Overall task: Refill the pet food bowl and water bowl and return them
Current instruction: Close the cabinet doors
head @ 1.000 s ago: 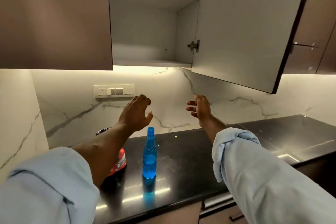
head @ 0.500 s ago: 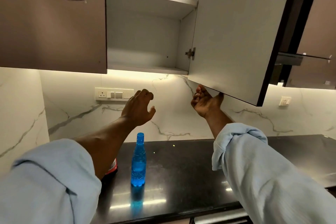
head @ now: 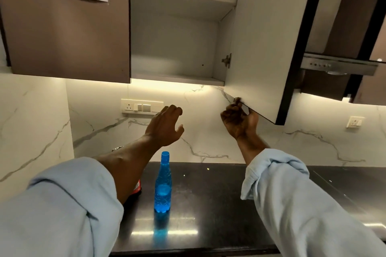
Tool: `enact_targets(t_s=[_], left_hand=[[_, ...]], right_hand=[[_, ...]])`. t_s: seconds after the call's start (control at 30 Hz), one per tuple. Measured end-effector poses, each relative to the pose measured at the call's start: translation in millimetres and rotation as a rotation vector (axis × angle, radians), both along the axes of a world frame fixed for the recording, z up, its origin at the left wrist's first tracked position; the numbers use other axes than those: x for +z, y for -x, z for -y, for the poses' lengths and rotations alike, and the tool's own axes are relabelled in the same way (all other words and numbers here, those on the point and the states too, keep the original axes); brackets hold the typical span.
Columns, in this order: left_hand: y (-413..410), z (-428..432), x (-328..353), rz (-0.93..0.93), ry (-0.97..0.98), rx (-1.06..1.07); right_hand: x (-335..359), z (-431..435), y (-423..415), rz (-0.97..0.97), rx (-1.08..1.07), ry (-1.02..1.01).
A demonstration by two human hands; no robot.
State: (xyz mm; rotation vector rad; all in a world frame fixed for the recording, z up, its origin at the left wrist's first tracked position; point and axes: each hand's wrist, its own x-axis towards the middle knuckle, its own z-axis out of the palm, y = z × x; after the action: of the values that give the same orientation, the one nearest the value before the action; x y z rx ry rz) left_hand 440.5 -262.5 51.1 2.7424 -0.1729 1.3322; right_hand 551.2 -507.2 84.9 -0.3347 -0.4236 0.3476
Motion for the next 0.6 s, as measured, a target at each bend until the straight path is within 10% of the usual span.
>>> enact_targets(t_s=[0.6], left_hand=[[-7,-50,14,0.16,0.275,-0.048]], right_hand=[[3,-118,-13,0.049,-0.123,0.58]])
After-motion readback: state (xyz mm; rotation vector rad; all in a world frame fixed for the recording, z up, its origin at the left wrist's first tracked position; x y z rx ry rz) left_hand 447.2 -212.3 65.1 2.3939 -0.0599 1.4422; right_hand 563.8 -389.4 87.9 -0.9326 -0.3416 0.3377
